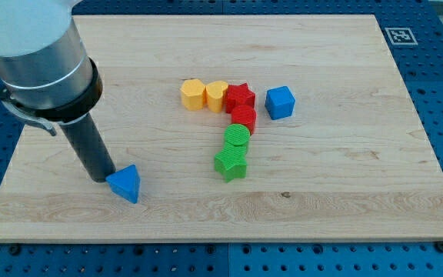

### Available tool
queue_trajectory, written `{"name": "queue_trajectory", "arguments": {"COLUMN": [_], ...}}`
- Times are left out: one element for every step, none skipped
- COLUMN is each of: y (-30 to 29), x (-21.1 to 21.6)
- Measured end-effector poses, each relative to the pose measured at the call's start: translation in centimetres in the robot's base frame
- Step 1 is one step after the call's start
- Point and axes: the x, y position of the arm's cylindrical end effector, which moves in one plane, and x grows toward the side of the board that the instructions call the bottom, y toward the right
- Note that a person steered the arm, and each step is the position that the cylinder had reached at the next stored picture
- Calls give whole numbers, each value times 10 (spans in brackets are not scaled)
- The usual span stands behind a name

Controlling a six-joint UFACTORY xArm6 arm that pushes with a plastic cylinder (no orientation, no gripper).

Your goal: Push the blue triangle to the bottom left of the green star

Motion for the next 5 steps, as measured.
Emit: {"name": "queue_trajectory", "arguments": {"y": [23,22,-7,2,37], "x": [8,14,18,33,36]}}
